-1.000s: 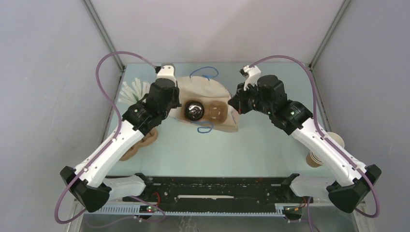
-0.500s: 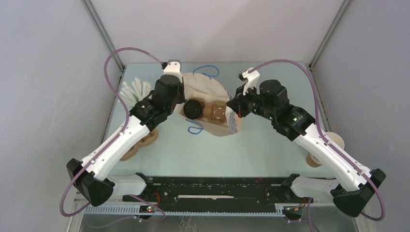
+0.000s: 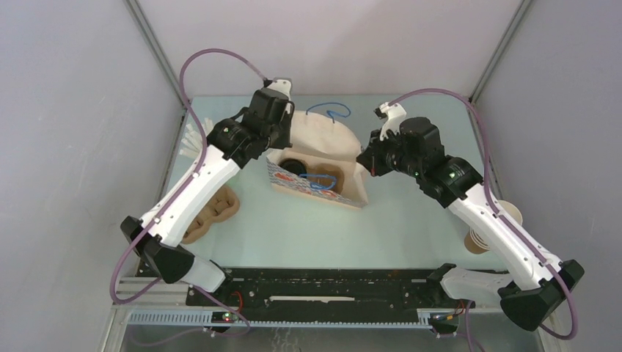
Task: Pack the takeout coffee
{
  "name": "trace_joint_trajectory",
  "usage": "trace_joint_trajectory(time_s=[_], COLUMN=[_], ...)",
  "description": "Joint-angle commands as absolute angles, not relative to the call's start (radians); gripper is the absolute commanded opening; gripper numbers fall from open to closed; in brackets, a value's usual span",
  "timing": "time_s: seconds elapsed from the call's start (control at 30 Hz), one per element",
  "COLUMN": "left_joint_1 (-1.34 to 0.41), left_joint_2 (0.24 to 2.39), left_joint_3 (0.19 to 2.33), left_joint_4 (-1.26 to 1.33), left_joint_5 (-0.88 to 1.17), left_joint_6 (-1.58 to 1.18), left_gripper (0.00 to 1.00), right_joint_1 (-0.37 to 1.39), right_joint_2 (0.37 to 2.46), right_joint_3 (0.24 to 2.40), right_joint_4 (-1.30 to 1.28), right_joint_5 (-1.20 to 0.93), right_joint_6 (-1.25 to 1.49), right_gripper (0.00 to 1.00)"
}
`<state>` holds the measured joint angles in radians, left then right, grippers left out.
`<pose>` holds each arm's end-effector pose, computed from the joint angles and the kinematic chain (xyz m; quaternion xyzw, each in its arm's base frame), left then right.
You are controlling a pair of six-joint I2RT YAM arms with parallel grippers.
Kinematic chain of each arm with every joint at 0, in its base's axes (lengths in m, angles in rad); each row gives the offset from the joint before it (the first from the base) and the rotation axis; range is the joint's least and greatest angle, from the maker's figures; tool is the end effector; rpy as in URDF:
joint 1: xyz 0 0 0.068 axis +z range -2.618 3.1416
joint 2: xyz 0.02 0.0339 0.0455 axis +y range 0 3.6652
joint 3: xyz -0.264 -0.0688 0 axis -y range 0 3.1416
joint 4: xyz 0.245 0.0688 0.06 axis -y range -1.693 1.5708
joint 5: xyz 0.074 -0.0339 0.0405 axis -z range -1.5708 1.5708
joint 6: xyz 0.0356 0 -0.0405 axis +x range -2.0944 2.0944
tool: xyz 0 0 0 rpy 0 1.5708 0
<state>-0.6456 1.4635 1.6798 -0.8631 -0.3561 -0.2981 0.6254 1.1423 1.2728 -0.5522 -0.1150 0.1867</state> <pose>0.2501 -0.1729 0.4225 0.0746 0.8814 -0.0582 0.4628 0.1964 0.1469 0.4002 -0.2128 0.8112 0.2586 0.4794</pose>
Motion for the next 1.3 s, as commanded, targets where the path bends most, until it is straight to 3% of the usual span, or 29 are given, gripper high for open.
trace_joint_trajectory(time_s=[0.0,0.07,0.13,0.3,0.57,0.73,0.83,0.93,1.07,1.17,1.27], left_joint_1=[-0.650,-0.648,-0.644,-0.638,-0.603,-0.496,-0.389,-0.271,-0.174,-0.105,-0.024], left_joint_2=[1.481,1.471,1.471,1.450,1.359,1.293,1.283,1.305,1.364,1.428,1.496], left_joint_3=[1.711,1.684,1.682,1.692,1.741,1.707,1.680,1.691,1.702,1.716,1.739], left_joint_4=[-1.018,-0.996,-1.002,-1.009,-1.051,-1.043,-1.024,-1.005,-0.942,-0.936,-0.943], left_joint_5=[-0.250,-0.264,-0.270,-0.287,-0.416,-0.530,-0.571,-0.574,-0.518,-0.489,-0.389], left_joint_6=[-0.343,-0.348,-0.357,-0.359,-0.355,-0.375,-0.370,-0.387,-0.369,-0.370,-0.376], left_gripper=[0.00,0.01,0.08,0.39,0.75,0.81,0.90,0.92,0.86,0.70,0.62], right_joint_1=[0.578,0.560,0.551,0.536,0.526,0.522,0.512,0.496,0.468,0.432,0.404], right_joint_2=[1.176,1.196,1.219,1.284,1.433,1.465,1.442,1.403,1.355,1.330,1.302], right_joint_3=[1.323,1.330,1.351,1.415,1.709,1.894,1.940,1.946,1.920,1.900,1.869], right_joint_4=[-0.620,-0.640,-0.658,-0.708,-0.944,-1.085,-1.121,-1.130,-1.131,-1.123,-1.104], right_joint_5=[-0.131,-0.129,-0.116,-0.092,-0.003,0.075,0.110,0.099,0.064,0.022,-0.003], right_joint_6=[0.279,0.296,0.308,0.316,0.298,0.252,0.226,0.193,0.148,0.131,0.136], right_gripper=[0.00,0.00,0.00,0.07,0.64,0.83,0.90,0.91,0.90,0.90,0.89])
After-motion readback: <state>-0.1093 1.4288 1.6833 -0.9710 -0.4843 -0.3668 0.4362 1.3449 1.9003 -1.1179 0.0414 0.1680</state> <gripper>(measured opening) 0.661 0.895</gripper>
